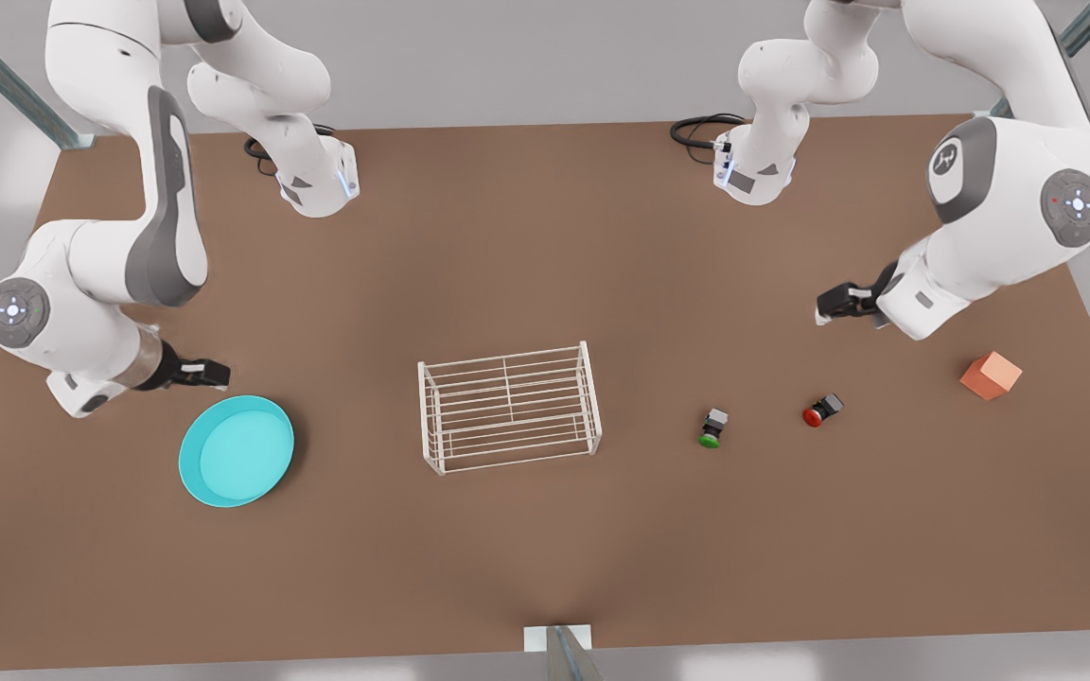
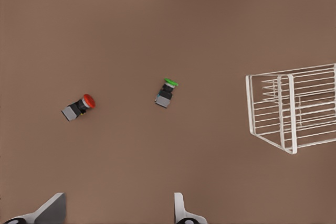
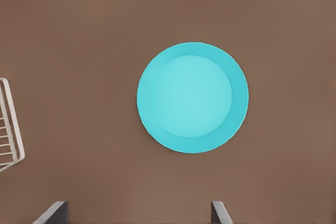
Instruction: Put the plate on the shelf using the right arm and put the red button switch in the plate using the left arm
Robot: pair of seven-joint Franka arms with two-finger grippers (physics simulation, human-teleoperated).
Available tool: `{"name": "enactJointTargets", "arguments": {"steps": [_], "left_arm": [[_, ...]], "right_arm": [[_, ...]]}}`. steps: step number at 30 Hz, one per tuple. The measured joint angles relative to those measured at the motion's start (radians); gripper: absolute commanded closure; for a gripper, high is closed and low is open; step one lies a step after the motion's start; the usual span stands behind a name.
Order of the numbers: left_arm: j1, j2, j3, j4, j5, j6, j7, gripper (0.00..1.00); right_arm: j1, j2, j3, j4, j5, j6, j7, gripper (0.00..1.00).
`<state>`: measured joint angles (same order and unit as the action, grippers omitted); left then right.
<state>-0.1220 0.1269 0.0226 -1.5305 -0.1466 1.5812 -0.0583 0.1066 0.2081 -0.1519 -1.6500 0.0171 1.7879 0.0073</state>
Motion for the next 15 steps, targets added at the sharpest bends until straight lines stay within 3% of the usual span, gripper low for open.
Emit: {"name": "enactJointTargets", "arguments": {"steps": [6,9,15], "left_arm": [[0.0,0.009,-0.008,-0.004,0.025,0.067,-0.004,0.0],[0.013,0.015,0.001,-0.014,0.032,0.06,-0.006,0.0],[0.069,0.015,0.004,-0.028,0.07,0.019,-0.021,0.0]], "right_arm": [[-0.005,0.053,-0.012,0.043,-0.013,0.091,0.001,0.0],[-0.094,0.115,-0.01,0.093,0.072,0.115,-0.01,0.0],[-0.159,0.384,-0.006,0.274,0.208,0.145,-0.114,0.0]]}}
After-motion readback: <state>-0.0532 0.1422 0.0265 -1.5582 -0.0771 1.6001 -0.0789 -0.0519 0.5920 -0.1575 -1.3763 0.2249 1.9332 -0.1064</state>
